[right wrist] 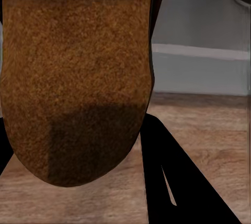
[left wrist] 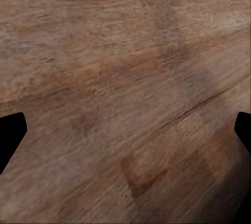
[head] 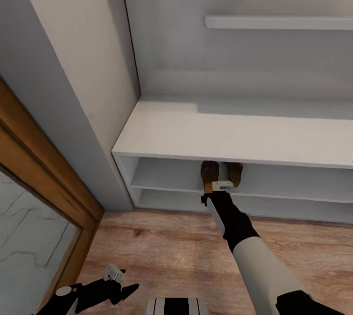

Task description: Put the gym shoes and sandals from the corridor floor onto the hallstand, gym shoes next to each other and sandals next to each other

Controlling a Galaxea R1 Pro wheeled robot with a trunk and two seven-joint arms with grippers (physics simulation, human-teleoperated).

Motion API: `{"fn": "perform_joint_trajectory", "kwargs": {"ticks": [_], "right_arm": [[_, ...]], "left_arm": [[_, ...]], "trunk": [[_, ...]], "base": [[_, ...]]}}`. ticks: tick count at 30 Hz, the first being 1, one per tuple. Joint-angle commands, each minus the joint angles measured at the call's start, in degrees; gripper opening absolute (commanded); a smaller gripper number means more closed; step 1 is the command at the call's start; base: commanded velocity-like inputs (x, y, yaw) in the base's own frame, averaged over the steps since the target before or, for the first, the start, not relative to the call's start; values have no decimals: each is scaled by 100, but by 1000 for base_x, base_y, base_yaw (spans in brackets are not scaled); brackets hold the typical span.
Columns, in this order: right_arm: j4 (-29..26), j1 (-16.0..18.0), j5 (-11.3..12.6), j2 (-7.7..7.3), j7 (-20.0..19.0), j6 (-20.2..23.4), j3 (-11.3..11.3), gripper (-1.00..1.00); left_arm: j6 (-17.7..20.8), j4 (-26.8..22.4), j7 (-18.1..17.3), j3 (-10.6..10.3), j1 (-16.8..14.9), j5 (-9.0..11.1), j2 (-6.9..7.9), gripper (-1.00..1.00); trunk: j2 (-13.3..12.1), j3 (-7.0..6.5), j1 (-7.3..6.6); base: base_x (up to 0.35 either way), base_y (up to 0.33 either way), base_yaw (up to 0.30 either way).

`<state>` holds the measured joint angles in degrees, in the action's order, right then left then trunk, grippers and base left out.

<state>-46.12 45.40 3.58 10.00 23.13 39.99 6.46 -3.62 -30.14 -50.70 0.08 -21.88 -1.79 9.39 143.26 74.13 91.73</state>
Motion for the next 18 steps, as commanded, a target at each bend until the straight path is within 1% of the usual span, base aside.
{"fn": "perform_joint_trajectory", "kwargs": {"ticks": [1,4,12,18], "right_arm": [[-5,4,55,0,52,18,13,-100],[-4,4,55,0,52,18,13,-100],[-3,4,55,0,52,18,13,-100],[-2,4,55,0,52,18,9,-100]], "left_arm": [[-39,-2,-10,1,-1,-21,2,100],[-48,-1,-10,1,-1,-22,2,100],[-41,-2,-10,1,-3,-16,4,100],[-42,-3,-10,1,-5,-21,4,100]], "trunk": [[2,4,2],[2,4,2],[2,4,2],[2,4,2]], "base": [[190,0,-228],[86,0,-137],[10,0,-11],[199,0,0]]}}
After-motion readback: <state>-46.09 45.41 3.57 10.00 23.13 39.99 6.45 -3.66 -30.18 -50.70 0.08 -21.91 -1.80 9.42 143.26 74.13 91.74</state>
